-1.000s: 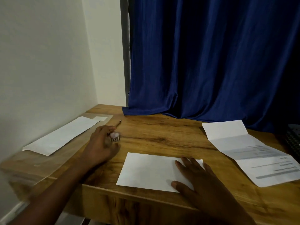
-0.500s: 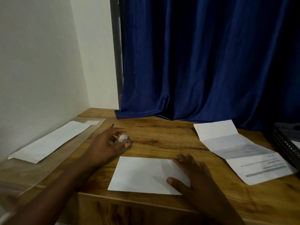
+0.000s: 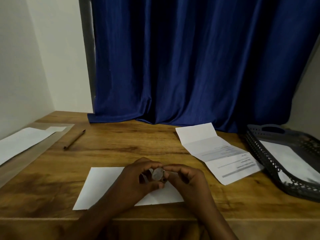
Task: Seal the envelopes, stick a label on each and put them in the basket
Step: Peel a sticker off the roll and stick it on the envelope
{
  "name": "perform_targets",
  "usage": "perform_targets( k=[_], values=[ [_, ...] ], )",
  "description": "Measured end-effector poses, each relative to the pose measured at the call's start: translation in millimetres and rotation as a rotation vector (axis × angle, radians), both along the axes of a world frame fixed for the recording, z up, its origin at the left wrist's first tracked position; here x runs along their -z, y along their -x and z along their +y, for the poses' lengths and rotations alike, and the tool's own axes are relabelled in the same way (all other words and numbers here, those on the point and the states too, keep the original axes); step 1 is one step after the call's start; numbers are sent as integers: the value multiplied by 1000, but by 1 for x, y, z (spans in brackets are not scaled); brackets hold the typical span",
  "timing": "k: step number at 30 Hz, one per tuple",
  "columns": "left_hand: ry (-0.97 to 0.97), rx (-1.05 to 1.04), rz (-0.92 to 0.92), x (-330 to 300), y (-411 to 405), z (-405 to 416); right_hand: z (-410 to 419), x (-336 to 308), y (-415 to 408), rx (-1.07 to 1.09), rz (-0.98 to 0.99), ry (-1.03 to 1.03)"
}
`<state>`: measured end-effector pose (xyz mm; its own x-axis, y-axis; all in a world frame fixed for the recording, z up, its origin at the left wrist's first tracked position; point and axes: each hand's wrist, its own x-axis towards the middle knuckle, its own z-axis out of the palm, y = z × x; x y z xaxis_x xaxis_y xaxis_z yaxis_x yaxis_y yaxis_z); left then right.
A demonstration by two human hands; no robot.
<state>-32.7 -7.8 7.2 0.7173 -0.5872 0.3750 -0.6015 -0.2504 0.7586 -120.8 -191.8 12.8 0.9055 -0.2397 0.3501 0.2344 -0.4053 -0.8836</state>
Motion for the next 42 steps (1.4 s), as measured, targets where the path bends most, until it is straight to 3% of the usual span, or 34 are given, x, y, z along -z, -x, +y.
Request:
perform_targets(
  k=[9,15,23,32,42],
  values=[
    [-29,-21,6,-3,5,2,-1,0,3,0,-28,5],
    [-51,73,4,-4,8,6,-1,-2,4,10,-25,-78],
    [-12,8,12,-3,6,4,0,-2,6,16,-58,-84],
    [6,-19,9,2,3,5,-5,-2,5,138,-33,-238],
    [187,-37,-11,-10,-1,11,-2,-8,5,166,0,-328]
  ],
)
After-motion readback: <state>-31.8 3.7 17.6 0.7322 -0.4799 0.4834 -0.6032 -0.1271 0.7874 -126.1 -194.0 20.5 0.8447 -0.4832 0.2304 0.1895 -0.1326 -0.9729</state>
